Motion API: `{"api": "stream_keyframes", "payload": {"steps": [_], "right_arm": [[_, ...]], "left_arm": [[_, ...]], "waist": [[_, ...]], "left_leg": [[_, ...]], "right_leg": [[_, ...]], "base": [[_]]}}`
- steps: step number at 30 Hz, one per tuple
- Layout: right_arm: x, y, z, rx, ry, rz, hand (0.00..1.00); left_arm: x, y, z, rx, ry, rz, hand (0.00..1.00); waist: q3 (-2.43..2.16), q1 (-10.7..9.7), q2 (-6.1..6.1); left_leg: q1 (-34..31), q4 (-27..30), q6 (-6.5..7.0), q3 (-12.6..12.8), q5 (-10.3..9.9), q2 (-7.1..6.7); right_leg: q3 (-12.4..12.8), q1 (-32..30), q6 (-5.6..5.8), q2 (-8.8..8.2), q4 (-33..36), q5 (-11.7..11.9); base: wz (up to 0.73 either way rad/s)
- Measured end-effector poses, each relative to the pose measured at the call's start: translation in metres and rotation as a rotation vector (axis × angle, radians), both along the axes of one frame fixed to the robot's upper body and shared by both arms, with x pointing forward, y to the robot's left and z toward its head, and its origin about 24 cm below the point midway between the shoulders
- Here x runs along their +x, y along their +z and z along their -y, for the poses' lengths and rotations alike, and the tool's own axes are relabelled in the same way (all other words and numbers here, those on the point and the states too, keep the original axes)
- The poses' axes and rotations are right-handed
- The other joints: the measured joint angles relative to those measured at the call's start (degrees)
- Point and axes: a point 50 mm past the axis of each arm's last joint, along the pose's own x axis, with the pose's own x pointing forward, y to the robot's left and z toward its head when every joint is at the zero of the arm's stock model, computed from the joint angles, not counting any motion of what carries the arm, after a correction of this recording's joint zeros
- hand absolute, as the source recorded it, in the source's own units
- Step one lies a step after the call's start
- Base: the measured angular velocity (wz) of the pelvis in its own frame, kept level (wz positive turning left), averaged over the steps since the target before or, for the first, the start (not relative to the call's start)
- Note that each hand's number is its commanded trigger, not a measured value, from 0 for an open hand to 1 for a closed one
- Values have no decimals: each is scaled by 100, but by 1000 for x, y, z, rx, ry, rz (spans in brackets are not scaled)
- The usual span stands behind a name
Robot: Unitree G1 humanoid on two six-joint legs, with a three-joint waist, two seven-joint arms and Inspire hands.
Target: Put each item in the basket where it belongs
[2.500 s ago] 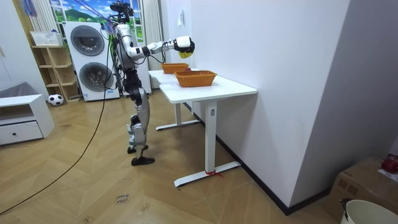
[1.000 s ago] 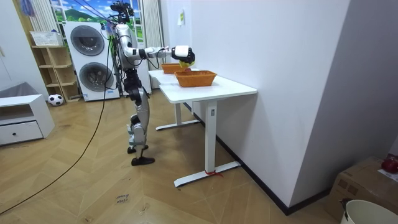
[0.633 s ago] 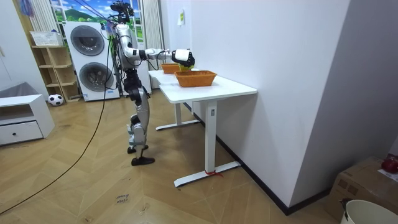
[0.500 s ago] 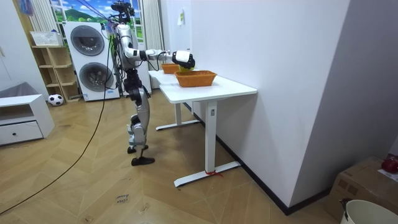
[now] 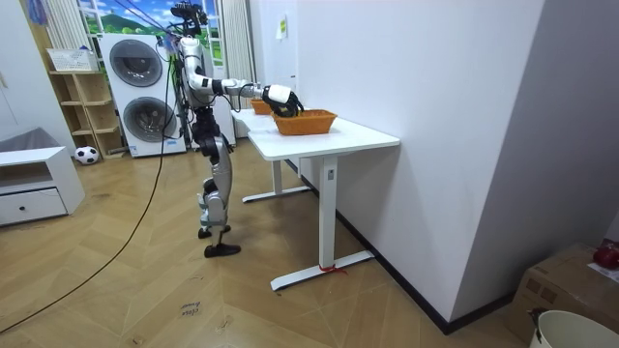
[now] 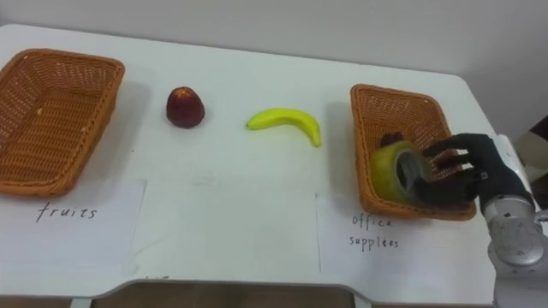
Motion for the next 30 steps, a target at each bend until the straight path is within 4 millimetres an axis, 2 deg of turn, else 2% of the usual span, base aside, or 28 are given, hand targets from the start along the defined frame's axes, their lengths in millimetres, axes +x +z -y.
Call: {"api": "stream_keyframes", "payload": {"steps": [30], "right_arm": [[2, 3, -3, 0, 17, 7, 0]], "left_arm": [[3, 0, 1, -2, -9, 7, 0]], "waist": [[2, 8, -3]], "left_leg": [[0, -16, -4, -5, -8, 6]], "right_leg": [[-16, -1, -1, 2, 11, 1]], "base": [[0]]}}
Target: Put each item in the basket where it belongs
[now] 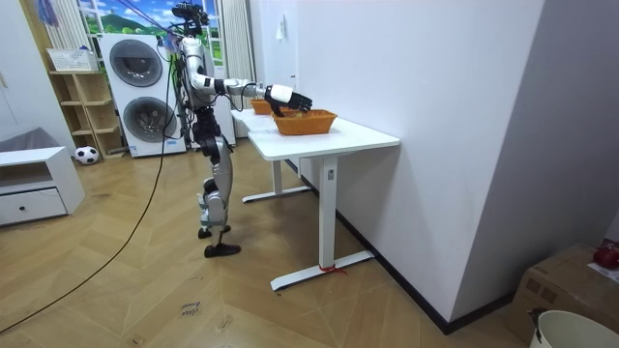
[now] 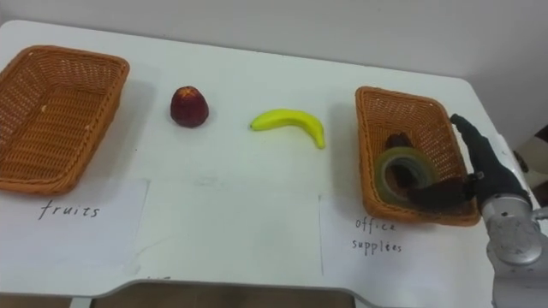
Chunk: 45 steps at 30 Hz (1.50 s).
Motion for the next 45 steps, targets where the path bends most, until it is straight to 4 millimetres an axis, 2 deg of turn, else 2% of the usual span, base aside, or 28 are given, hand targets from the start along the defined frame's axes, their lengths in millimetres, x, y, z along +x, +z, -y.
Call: {"api": "stream_keyframes", "payload": {"steps": [7, 13, 18, 25, 28, 33, 40, 41, 45], "right_arm": [[7, 30, -11, -13, 31, 149, 0], [23, 64, -19, 13, 48, 321, 0], [30, 77, -24, 6, 61, 383, 0], [45, 95, -39, 3, 116, 453, 0], [56, 113, -49, -8, 147, 517, 0], [60, 116, -58, -8, 179, 528, 0], [67, 127, -67, 41, 223, 564, 0], [67, 128, -68, 62, 229, 571, 0], [70, 124, -78, 113, 274, 554, 0]], "left_arm": [[1, 1, 0, 13, 22, 19, 0], [6, 2, -1, 26, 19, 40, 0], [7, 1, 4, 6, 10, 45, 0], [15, 0, 5, -23, 46, 75, 0], [20, 0, 4, -44, 38, 80, 0], [25, 1, 5, -64, 36, 93, 0], [16, -2, 6, -73, 32, 58, 0], [15, -3, 6, -71, 22, 49, 0], [12, -3, 6, -67, 4, 35, 0]], "waist": [[7, -16, 11], [5, -31, 7], [28, 0, 16], [26, 35, 7], [24, 60, 5], [1, 166, -28], [18, 242, -12], [34, 302, 2], [37, 463, -14]], "left_leg": [[2, 0, 0, 8, 1, 1], [10, 3, 0, 18, 1, 3], [-1, 15, 0, 3, 2, -3], [-2, 21, 1, -13, 1, 2], [-5, 22, 1, -19, 1, -1], [-6, 20, 1, -28, 1, -1], [-9, 24, 2, -149, 2, -12], [-12, 25, 2, -149, 2, -9], [-56, 24, 2, -160, 2, -1]], "right_leg": [[20, -1, 0, 4, 1, 0], [22, 2, -1, 6, 11, 0], [5, 8, 0, -4, 16, 0], [-6, 1, 0, -3, 30, 0], [-40, -6, 0, -10, 38, 0], [-80, 2, 0, -14, 41, 0], [-162, 13, 1, -20, 72, 0], [-170, 11, 1, -19, 71, 0], [-253, -11, 1, -21, 69, -1]], "base": [[0], [0], [0], [0], [0], [0], [4], [0], [6]]}}
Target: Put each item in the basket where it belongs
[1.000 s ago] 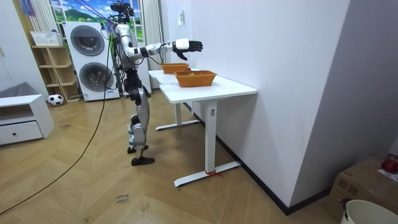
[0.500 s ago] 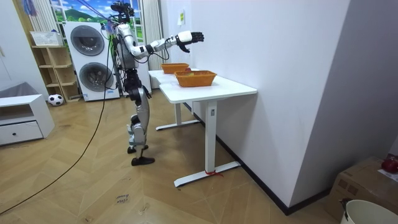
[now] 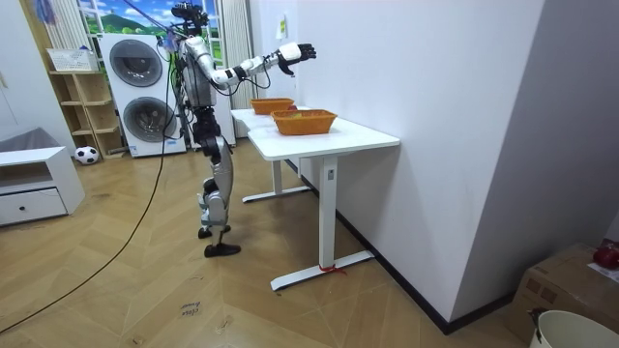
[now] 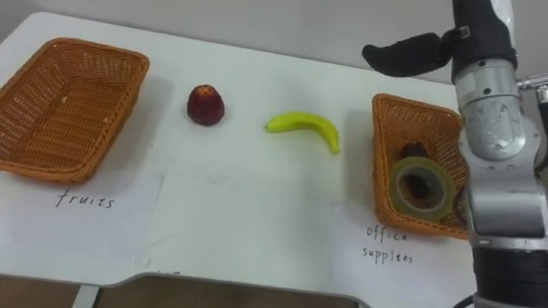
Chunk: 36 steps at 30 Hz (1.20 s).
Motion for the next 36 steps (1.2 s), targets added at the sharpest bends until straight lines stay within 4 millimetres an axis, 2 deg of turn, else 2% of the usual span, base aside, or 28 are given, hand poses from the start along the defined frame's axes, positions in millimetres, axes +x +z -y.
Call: {"api": "stream_keyframes", "payload": {"steps": [3, 6, 9, 11, 14, 23, 28, 36], "right_arm": [[3, -8, -5, -3, 21, -34, 0], [9, -19, -9, -7, 41, -89, 0], [12, -32, -7, 2, 30, -144, 0], [17, -37, -11, -8, 39, -168, 0], [23, -44, -9, -13, 28, -200, 0], [32, -32, -12, -47, 18, -130, 0], [33, -46, -13, -68, 20, -187, 0], [34, -60, -16, -84, 54, -259, 0]], "left_arm": [[-2, 0, -1, 8, -18, -16, 0], [-2, 1, -6, 25, -35, -39, 0], [3, 0, -7, 25, -40, -44, 0], [4, 0, -9, 30, -49, -46, 0], [12, 1, -10, 29, -71, -36, 0], [19, 2, -9, 29, -112, -34, 0], [22, 1, -6, 27, -141, -36, 0], [25, 2, -7, 18, -147, -32, 0]], "waist": [[5, 18, -24], [-19, 74, -81], [-16, 173, -111], [14, 159, -137], [13, 163, -197], [35, 137, -163], [56, 160, -134], [59, 180, -117]], "left_leg": [[-80, 31, 1, -109, 3, -12], [-217, 95, -1, -138, 4, -11], [-341, 154, -1, -141, 5, -25], [-371, 169, -1, -146, 5, -28], [-467, 200, -1, -155, 7, -30], [-553, 205, 1, -185, 9, -45], [-578, 205, 1, -191, 9, -44], [-651, 212, 1, -193, 9, -45]], "right_leg": [[-112, -17, 0, -19, -2, 0], [-120, -112, 0, -22, 4, 0], [-129, -198, 0, -39, 0, 0], [-168, -217, 0, -48, -5, 0], [-175, -315, -1, -52, -5, 1], [-212, -350, -6, -61, -78, 4], [-212, -378, -6, -61, -78, 4], [-209, -445, -6, -61, -88, 4]], "base": [[17], [11], [0], [0], [1], [1], [0], [0]]}}
